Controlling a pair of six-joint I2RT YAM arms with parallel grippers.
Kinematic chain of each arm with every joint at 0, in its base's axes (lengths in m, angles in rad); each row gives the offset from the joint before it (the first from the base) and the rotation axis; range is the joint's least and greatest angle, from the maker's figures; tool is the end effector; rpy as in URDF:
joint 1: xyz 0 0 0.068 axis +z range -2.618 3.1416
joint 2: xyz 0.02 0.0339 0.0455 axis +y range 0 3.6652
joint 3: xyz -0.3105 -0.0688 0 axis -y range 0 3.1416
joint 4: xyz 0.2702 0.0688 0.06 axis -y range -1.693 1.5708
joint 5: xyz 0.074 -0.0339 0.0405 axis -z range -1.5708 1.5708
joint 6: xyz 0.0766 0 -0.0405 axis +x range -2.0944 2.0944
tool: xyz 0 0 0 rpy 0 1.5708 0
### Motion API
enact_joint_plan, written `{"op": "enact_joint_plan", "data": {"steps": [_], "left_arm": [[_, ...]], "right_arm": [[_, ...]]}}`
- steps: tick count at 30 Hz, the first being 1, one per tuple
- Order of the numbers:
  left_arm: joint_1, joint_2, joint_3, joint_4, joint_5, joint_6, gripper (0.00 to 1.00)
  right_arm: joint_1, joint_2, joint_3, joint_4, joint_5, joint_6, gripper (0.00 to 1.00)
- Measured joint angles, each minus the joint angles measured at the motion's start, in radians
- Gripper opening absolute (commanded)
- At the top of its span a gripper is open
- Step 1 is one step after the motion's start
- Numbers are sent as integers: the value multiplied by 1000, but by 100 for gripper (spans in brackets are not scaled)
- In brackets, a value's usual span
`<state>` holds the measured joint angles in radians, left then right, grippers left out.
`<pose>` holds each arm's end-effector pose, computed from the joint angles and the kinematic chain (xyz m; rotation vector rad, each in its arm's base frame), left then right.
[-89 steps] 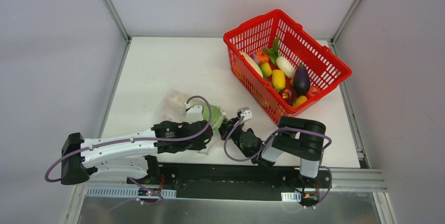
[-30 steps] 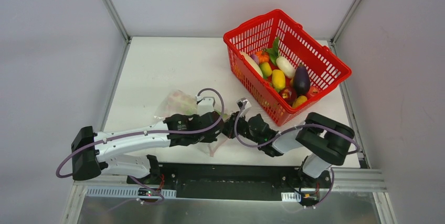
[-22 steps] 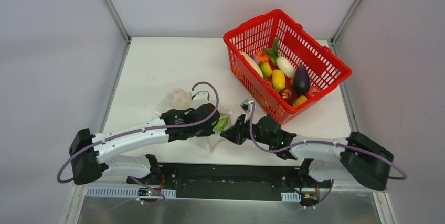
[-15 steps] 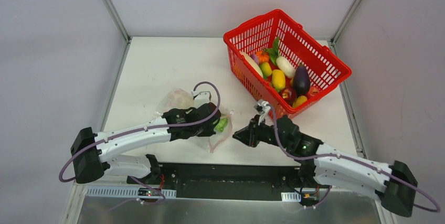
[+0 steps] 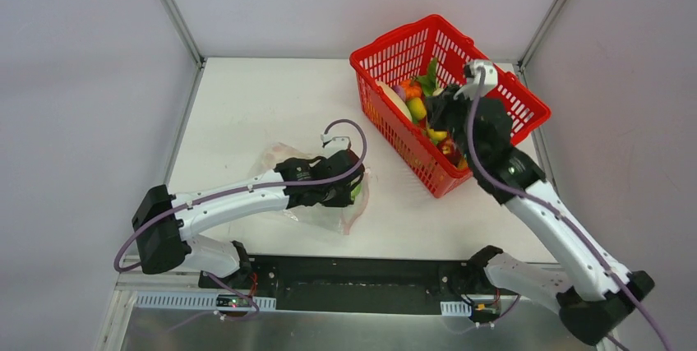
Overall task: Place the food in the zip-top bag and seal the zipper
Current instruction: Pick up the fake vegetable from the bin.
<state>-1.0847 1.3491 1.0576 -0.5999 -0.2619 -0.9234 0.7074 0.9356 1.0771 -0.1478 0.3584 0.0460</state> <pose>0.1674 -0.2743 0.2811 0.0856 2.5061 -0.5697 0.2003 0.1359 0.4600 -0.2409 1.5666 0.3075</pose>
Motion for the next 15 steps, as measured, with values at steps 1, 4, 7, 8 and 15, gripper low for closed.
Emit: {"op": "enact_joint_plan", "data": {"steps": [1,4,7,8,15], "left_arm": [[0,4,2,-1,0,0,0],[8,32,2,-7,0,0,0],[23,64,2,-8,11,6,0],[30,73,3,-9,17,11,0],[75,88,5,-5,40,50,0]], "right_arm": [[-73,41,22,-12,-29,16,26],[-318,188,87,-51,-174,96,36],[-460,337,179,-108,-249,150,44],[-486,385,217,-130,-266,165,45],[-607,649,462,-313,-333,176,71]]}}
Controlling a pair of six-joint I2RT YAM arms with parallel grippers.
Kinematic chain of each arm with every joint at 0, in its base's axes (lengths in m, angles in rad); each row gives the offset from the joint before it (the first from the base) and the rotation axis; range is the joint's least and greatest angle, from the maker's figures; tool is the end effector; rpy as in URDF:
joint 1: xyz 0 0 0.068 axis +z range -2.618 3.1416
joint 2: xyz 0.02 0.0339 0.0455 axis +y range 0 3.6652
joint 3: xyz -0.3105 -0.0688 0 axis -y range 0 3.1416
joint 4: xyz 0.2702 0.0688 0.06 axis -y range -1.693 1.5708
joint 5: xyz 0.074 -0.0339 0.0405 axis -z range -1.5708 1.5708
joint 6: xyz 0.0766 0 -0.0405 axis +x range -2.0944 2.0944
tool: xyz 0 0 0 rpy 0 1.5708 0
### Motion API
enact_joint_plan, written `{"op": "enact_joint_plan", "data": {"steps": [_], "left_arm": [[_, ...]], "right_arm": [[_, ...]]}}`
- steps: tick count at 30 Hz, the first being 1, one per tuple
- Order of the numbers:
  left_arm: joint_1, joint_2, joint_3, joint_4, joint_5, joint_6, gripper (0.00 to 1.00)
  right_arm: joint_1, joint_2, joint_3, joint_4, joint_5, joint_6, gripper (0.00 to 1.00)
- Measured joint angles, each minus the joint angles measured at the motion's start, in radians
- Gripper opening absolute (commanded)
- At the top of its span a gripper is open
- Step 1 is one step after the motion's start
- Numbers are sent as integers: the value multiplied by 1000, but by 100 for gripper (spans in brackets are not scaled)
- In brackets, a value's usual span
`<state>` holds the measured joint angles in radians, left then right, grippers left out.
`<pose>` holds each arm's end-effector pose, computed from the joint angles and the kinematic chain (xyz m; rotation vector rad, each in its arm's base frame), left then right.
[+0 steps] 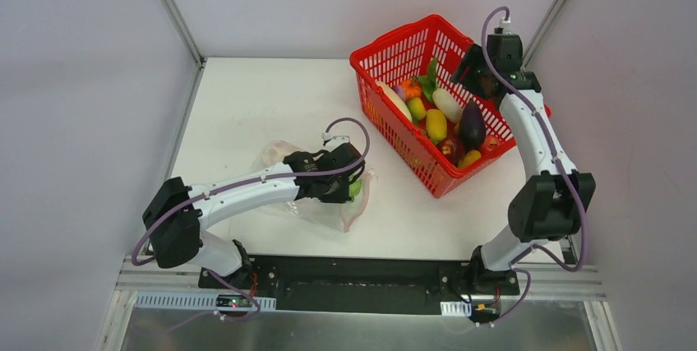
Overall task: Place the food in the zip-top bag and seal the zipper
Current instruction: Pick up the fake vegetable from the bin.
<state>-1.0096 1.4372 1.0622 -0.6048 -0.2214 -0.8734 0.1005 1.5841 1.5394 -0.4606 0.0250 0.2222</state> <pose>0.1925 -0.2746 0.2546 0.0885 2.5810 -0.4663 0.4265 0.0411 0.3989 0.1418 2.0756 0.1714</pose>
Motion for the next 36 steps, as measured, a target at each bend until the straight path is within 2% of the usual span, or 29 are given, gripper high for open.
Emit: {"op": "enact_joint_plan", "data": {"steps": [2,9,20,23,28,33,36], "left_arm": [[11,-2,-4,11,13,8,0],[30,-6,-15,41,49,37,0],[30,-11,-20,50,55,48,0],[30,-13,-21,51,55,49,0],[30,-22,-37,52,55,53,0],[30,-22,-39,53,55,58,0],[30,-24,-39,54,56,60,0]], "right_arm": [[-13,54,37,-62,29,-22,75],[-8,202,72,-197,137,-68,76],[19,216,5,-159,376,-74,79],[19,201,-35,-134,404,-63,84],[19,186,-48,-137,414,-50,84],[20,187,-77,-140,426,-47,74],[20,199,-95,-139,433,-46,61]]}}
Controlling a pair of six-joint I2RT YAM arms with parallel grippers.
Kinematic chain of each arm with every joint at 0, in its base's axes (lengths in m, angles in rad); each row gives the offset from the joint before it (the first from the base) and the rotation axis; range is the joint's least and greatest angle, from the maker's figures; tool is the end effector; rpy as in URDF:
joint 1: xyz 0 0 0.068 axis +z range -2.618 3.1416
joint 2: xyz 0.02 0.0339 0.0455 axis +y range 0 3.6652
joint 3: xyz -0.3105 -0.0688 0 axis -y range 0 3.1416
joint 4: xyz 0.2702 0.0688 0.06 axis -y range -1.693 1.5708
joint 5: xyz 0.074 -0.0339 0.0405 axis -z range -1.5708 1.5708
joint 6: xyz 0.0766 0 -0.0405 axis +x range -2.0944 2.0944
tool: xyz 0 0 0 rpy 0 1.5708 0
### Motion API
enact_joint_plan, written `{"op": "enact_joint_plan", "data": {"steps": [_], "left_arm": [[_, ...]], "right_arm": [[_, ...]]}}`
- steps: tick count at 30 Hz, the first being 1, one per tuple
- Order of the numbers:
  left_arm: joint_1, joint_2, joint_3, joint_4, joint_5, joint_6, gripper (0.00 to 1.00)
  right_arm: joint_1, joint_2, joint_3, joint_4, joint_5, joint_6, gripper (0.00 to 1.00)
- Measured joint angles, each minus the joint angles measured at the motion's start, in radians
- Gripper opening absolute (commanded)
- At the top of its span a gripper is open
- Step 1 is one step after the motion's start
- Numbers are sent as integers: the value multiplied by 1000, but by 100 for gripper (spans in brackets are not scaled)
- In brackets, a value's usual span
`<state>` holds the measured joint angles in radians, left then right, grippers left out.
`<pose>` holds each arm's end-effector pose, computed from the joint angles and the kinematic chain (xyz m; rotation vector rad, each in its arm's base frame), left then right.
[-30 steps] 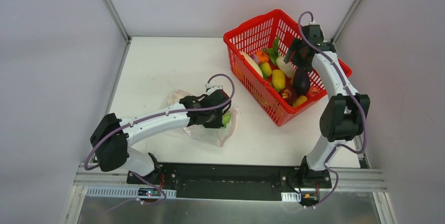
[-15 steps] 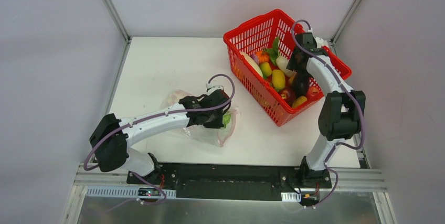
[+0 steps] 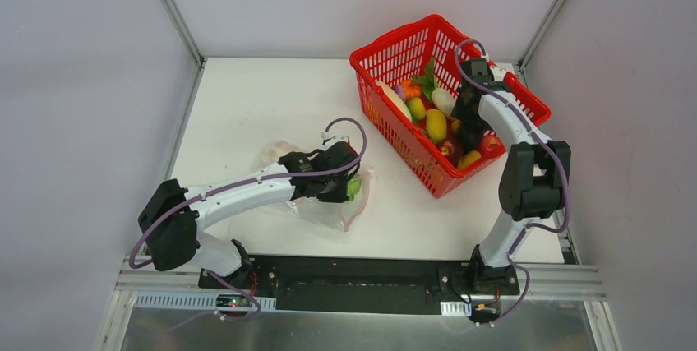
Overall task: Place the food in the zip-top bag and seal the zipper
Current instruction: Pick up the fake vegetable from the bin.
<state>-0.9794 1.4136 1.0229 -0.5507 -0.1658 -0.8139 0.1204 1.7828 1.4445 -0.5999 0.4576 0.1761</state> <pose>0.1957 -0.2687 0.2519 0.1434 2.5716 -0.5212 0.4454 0.0198 0.2689 0.2517 2.4132 -0.4403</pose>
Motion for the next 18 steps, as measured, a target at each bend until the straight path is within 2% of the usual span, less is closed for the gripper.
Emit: {"op": "enact_joint_plan", "data": {"steps": [3,5,10,18], "left_arm": [[0,-12,-7,7,0,0,0],[0,-27,-13,9,0,0,0],[0,-55,-19,10,-3,0,0],[0,-56,-19,5,-19,-1,0]], "right_arm": [[1,1,-10,19,11,5,38],[4,-21,-47,55,14,10,30],[3,-110,-135,147,-34,28,28],[9,-345,-163,235,-185,72,28]]}}
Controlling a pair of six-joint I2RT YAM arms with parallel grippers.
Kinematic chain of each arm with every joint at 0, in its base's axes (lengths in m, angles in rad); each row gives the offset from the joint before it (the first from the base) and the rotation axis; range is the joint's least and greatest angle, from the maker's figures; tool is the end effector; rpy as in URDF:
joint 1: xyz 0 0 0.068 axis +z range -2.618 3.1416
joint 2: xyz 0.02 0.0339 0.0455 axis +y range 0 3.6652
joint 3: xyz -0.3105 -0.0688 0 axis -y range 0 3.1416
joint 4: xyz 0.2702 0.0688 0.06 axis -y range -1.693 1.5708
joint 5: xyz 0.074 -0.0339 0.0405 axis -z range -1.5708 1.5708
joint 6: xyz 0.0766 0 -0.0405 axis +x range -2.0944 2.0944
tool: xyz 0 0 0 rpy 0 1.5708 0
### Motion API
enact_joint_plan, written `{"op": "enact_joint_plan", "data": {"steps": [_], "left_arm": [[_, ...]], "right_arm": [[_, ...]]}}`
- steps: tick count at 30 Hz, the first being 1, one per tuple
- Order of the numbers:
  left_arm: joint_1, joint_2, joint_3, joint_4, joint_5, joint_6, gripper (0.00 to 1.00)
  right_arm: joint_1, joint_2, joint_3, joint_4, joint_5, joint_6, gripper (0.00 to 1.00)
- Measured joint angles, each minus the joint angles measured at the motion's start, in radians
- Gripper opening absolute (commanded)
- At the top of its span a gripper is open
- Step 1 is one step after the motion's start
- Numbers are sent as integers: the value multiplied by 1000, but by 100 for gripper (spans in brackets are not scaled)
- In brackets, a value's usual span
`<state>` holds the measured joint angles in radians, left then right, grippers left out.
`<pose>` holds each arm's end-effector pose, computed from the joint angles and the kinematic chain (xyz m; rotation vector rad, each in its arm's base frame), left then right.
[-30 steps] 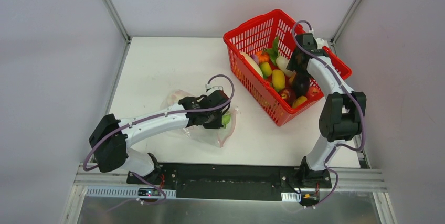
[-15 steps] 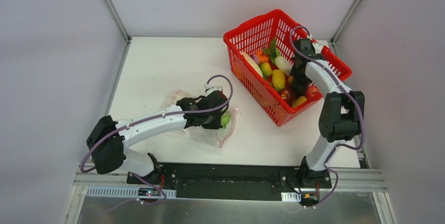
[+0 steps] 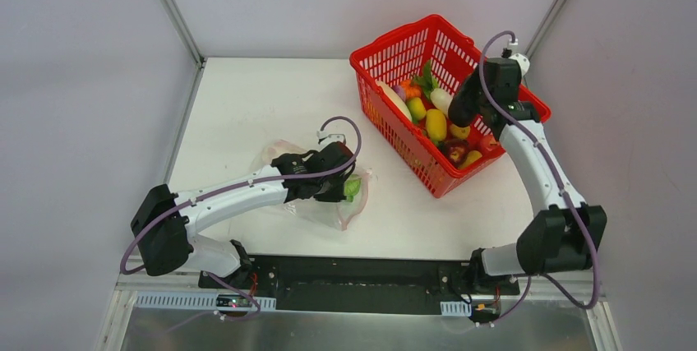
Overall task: Place the food in the zip-top bag and seal the zipper
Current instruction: Pick up the fake vegetable from the bin, then place the fake vegetable in the zipper food storage bag.
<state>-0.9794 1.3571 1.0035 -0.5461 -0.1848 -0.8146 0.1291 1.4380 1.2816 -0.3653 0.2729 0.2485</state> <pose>0.1908 -0.2588 0.2627 0.1268 2.5285 -0.5433 0.3827 0.0289 0.3648 0.2870 2.0518 -0.0543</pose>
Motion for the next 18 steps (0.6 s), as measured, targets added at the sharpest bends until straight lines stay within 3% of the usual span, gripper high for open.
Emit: {"op": "enact_joint_plan", "data": {"steps": [8,18], "left_arm": [[0,0,0,-20,-8,-4,0],[0,-7,0,-28,-37,-13,0]], "right_arm": [[0,-225,-119,87,-220,84,29],[6,-393,-229,248,-712,191,30]]}}
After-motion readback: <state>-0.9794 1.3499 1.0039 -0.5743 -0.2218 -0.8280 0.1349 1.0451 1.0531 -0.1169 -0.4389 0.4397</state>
